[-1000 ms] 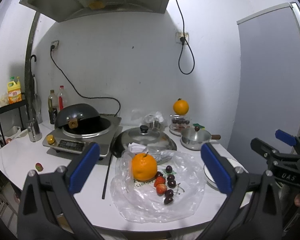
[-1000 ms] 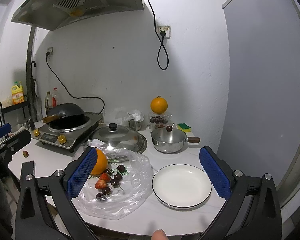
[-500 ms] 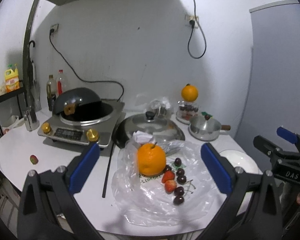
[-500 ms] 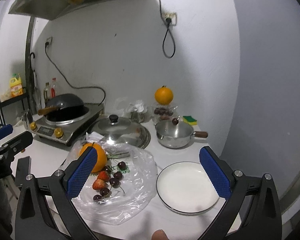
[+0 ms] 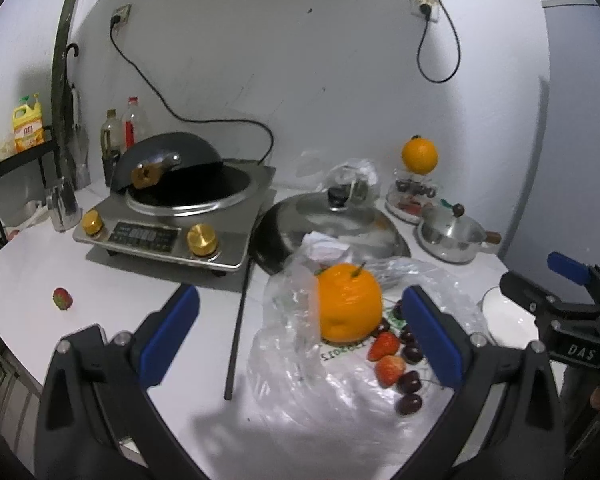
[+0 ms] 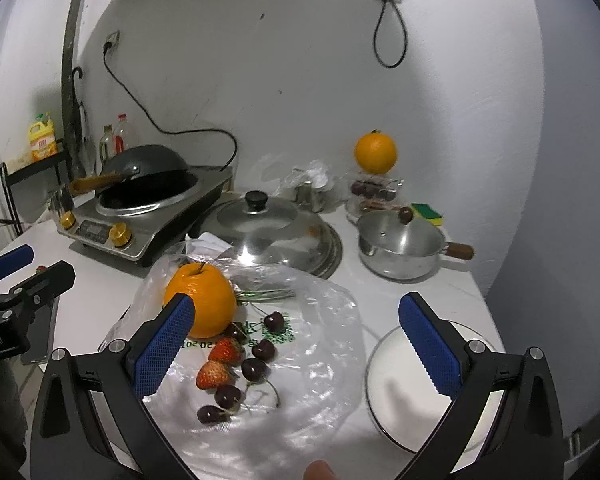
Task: Organize fruits
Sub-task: 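Move the right gripper to the orange on the plastic bag and close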
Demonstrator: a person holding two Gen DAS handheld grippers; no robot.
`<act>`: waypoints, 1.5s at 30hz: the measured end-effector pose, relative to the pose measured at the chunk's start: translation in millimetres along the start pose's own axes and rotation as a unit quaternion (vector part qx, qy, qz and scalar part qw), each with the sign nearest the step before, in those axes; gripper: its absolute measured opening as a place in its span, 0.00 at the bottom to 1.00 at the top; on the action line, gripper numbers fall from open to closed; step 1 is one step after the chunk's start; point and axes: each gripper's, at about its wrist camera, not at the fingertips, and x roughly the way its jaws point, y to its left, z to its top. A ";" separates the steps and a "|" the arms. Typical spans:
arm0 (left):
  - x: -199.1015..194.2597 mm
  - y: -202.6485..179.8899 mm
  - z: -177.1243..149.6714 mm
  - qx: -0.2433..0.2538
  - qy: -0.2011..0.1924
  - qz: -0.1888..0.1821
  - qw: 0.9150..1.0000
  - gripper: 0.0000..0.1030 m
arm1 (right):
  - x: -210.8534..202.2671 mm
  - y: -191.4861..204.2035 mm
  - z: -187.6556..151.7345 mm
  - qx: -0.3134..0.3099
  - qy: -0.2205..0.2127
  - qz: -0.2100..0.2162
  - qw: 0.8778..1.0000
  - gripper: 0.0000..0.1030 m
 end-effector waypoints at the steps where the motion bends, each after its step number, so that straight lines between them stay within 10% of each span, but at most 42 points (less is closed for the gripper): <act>1: 4.3 3.2 -0.6 -0.002 0.003 0.001 1.000 0.99 | 4.9 1.6 0.6 -0.001 0.003 0.002 1.000 1.00; 45: 110.4 87.9 -17.3 -0.052 0.080 0.031 0.995 0.99 | 184.5 88.0 2.2 -0.024 0.137 0.092 0.986 1.00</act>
